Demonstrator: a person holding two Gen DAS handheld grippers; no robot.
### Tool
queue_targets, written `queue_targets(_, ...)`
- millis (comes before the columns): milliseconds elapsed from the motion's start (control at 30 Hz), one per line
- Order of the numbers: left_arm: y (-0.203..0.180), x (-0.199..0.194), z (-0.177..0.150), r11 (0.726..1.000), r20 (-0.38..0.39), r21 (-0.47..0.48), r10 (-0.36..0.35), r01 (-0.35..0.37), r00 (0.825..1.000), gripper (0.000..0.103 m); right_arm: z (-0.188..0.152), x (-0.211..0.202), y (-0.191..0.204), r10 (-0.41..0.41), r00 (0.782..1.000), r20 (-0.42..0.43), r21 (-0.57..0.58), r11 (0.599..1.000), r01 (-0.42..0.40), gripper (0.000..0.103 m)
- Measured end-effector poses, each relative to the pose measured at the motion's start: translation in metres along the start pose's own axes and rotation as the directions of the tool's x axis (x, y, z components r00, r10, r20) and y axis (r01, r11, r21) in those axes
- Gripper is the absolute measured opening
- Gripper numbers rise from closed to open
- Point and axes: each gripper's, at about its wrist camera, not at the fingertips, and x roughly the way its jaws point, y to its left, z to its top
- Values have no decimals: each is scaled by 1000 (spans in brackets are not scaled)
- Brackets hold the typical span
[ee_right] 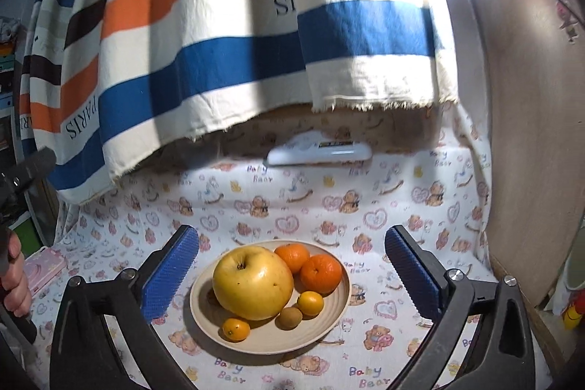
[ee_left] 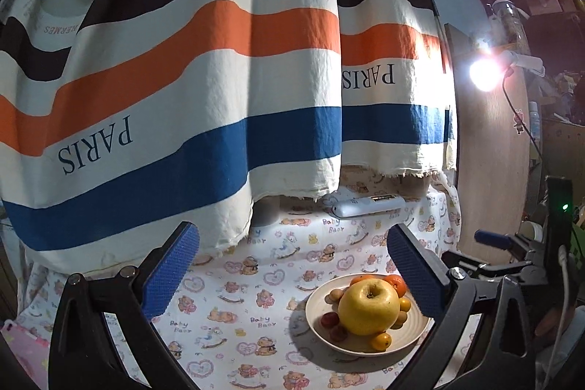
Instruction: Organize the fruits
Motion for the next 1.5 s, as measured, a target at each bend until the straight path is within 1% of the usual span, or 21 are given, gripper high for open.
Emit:
queue_targets(100, 0, 0, -11, 1000, -14, -13, 0, 0, 1000, 102, -4, -10, 2, -17, 999, 35, -19, 1000, 17, 102)
queue_targets(200, 2, -1, -24, 999, -11, -25, 20, -20, 1000, 102, -11, -13, 3, -37, 998, 45, -31, 999, 38, 102)
queue_targets(267, 2, 2, -33, 999, -10, -17, 44, -44, 999, 102, -15, -12, 0, -39, 999, 37, -24, 999, 40, 102)
queue_targets(367, 3, 9, -45, 998, -21, 0, 56, -56, 998, 102, -22, -5, -3, -38, 999, 16, -4, 999, 38, 102)
queue_targets(533, 5, 18, -58, 999, -30, -1, 53, -54, 998, 102, -31, 4, -3, -57, 998, -15, -32, 998, 56, 102)
queue_targets(700, 8, 27, -74, 999, -71, -14, 36, -37, 997, 102, -35, 7, 0, -83, 996, -14, -63, 995, 81, 102)
queue_targets(767, 7, 29, -76, 999, -76, -9, 40, -41, 996, 102, -36, 8, 1, -92, 996, -10, -76, 993, 91, 102)
queue_targets(833, 6, 33, -77, 999, -97, -9, 32, -33, 995, 102, -38, 9, 3, -104, 994, -8, -93, 990, 103, 102)
queue_targets(900, 7, 38, -79, 999, -129, -13, 36, -38, 991, 102, -37, 8, 4, -119, 993, -3, -98, 988, 118, 102)
queue_targets(967, 10, 43, -80, 999, -157, -30, 39, -44, 987, 102, -37, 8, 3, -117, 993, -5, -94, 989, 116, 102)
queue_targets(1067, 12, 51, -83, 997, -205, -33, 59, -67, 977, 102, -37, 11, 3, -119, 993, -16, -93, 989, 117, 102)
queue_targets(1233, 8, 49, -83, 999, -197, -13, 47, -51, 979, 102, -37, 12, 4, -121, 992, -18, -96, 988, 119, 102)
queue_targets(1333, 9, 50, -83, 998, -198, -18, 48, -53, 979, 102, -38, 12, 4, -119, 993, -18, -96, 988, 117, 102)
queue_targets(1433, 8, 50, -82, 999, -198, -16, 30, -34, 980, 102, -37, 12, 3, -119, 993, -18, -96, 988, 117, 102)
queue_targets(1500, 7, 50, -82, 999, -197, -9, 35, -38, 980, 102, -37, 12, 3, -119, 993, -18, -96, 988, 117, 102)
